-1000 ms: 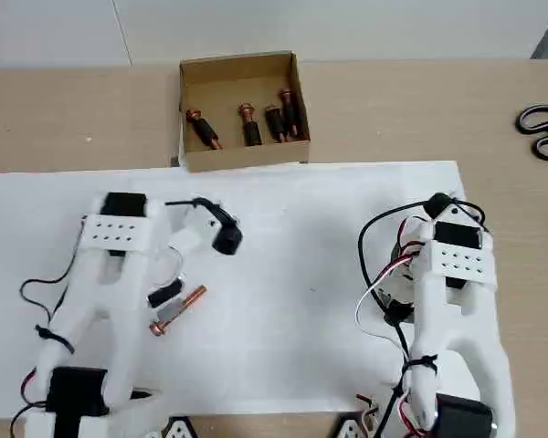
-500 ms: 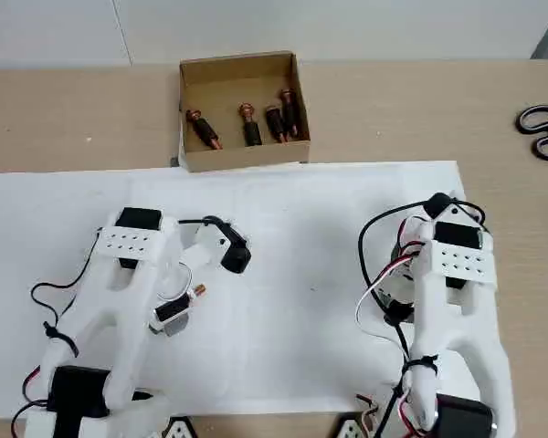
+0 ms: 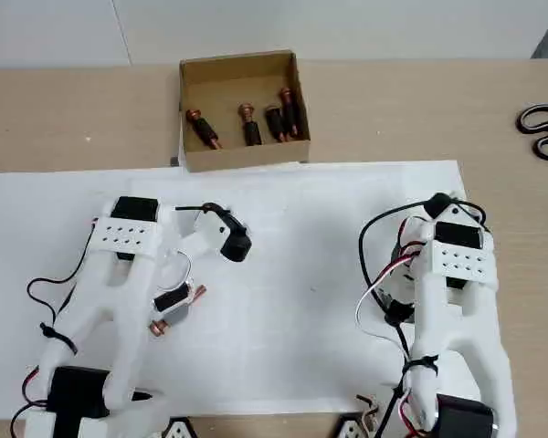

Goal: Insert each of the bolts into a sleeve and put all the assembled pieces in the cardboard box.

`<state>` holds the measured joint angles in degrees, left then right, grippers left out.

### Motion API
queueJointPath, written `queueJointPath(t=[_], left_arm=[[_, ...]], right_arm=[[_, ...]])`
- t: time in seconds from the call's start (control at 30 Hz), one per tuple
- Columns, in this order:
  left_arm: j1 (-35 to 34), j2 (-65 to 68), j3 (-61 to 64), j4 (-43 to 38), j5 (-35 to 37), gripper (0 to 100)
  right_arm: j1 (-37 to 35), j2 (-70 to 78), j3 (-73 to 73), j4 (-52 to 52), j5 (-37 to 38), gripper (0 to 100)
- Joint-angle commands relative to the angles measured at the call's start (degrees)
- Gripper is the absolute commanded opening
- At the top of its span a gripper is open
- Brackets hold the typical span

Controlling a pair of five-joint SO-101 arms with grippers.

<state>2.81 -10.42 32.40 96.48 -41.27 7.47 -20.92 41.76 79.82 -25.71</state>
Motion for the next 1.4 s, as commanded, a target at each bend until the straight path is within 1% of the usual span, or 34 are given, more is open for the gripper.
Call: queueJointPath(t=[0.0, 0.13, 0.4, 0.7, 1.1, 1.27, 1.3, 1.37], left_arm=[[0.18, -1.67, -1.98, -1.41, -0.53, 12], [0.09, -1.58, -1.98, -2.37, -0.53, 12], [0.35, -1.58, 1.98, -8.0, -0.53, 12], [0.09, -1.58, 4.26, -8.44, -0.53, 12], [0.0, -1.58, 11.74, -15.47, -0.53, 12], [0.0, -1.58, 12.0, -15.47, -0.53, 11], [0.0, -1.67, 11.91, -15.38, -0.53, 10], [0.0, -1.67, 11.74, -15.38, -0.53, 4]], right_arm=[[0.4, -0.84, -2.73, 0.22, 0.62, 0.3], [0.4, -0.84, -2.73, 0.4, 0.62, 0.3], [0.4, -0.84, -2.73, 0.57, 0.62, 0.3], [0.4, -0.84, -2.73, 0.57, 0.62, 0.3], [0.4, -0.84, -2.73, 0.57, 0.62, 0.3], [0.4, -0.84, -2.73, 0.66, 0.62, 0.3], [0.4, -0.84, -2.73, 0.66, 0.62, 0.3], [0.4, -0.84, -2.73, 0.66, 0.62, 0.3]])
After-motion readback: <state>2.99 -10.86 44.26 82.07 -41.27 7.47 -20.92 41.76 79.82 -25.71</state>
